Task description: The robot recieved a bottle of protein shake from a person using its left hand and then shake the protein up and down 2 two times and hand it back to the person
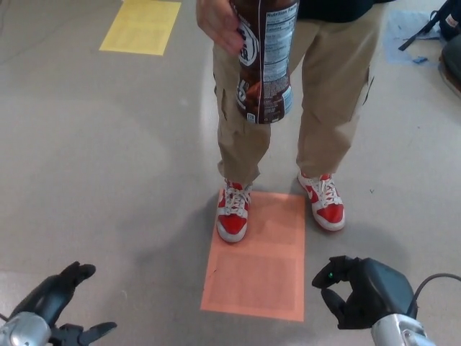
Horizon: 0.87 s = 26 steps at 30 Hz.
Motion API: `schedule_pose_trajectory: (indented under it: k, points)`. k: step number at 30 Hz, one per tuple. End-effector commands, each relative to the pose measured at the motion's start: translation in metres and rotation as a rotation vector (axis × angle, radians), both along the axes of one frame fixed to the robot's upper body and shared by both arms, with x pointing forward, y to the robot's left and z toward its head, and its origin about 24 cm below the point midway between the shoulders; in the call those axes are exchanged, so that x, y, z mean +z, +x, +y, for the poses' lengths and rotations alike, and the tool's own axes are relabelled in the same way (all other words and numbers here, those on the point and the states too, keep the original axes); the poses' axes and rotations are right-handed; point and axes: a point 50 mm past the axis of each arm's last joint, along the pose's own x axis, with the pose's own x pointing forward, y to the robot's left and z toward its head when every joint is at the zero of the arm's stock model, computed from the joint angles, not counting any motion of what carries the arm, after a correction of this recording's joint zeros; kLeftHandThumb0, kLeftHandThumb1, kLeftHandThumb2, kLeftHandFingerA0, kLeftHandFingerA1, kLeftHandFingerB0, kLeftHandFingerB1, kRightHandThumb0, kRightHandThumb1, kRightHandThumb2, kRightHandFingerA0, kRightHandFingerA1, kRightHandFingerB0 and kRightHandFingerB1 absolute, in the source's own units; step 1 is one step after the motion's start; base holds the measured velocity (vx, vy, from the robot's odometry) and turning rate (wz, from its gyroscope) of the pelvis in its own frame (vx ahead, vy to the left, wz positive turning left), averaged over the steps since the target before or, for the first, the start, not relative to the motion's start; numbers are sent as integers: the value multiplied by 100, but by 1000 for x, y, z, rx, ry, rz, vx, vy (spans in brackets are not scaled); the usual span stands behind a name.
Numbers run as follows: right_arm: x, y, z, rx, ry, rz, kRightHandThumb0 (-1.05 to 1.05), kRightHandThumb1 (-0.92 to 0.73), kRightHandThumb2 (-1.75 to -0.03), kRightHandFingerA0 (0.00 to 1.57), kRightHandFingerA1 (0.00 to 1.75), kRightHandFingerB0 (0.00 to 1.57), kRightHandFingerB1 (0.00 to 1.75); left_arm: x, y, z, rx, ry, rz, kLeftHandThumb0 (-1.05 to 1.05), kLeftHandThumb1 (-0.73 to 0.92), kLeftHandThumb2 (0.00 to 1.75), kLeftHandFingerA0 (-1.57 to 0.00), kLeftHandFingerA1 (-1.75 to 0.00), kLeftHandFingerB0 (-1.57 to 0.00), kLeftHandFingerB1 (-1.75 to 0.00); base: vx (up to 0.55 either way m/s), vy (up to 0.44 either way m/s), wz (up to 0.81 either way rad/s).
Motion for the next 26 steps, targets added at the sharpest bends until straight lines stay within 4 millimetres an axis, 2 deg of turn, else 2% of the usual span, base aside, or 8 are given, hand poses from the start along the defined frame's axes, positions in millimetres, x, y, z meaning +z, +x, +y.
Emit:
schedule_pose_trajectory:
  k: [1, 3, 4, 11, 13, 17, 18, 26]
  points:
    - [16, 18, -18, -57, -41, -24, -50, -53, -104, 105, 89, 93, 62, 20, 12, -3, 17, -44, -310, -47, 49, 55, -28, -35, -4, -25, 0, 0, 0]
    - [17, 19, -20, -61, -49, -38, -51, -52, -103, 103, 87, 93, 63, 20, 13, -4, 24, -49, -323, -41, 48, 55, -23, -34, -2, -20, 0, 0, 0]
    - [18, 20, -21, -67, -52, -44, -51, -53, -102, 104, 89, 92, 64, 21, 14, -5, 17, -45, -332, -27, 35, 87, 0, -46, 0, -49, 0, 0, 0]
    - [21, 24, -19, -69, -59, -45, -49, -52, -105, 105, 90, 91, 64, 23, 17, -5, -61, 15, -321, -30, 35, 89, 0, -46, 0, -49, 0, 0, 0]
    - [22, 24, -18, -68, -51, -51, -48, -50, -108, 105, 92, 92, 65, 23, 17, -4, -105, 69, -299, -53, 56, 60, -26, -34, -3, -18, 0, 0, 0]
    - [22, 24, -18, -65, -26, -40, -48, -48, -112, 102, 94, 84, 73, 23, 17, -3, -125, 87, -309, -33, 38, 93, -1, -45, 0, -49, 0, 0, 0]
    - [19, 22, -17, -67, -13, -24, -49, -48, -112, 106, 90, 91, 63, 19, 12, -3, -135, 116, -315, -63, 47, 79, -23, -45, -2, -25, 0, 0, 0]
    - [7, 9, -17, -59, -25, 6, -51, -50, -109, 106, 96, 90, 65, 7, -6, -4, -164, 162, -319, -62, 53, 80, -29, -44, -13, -38, 0, 0, 0]
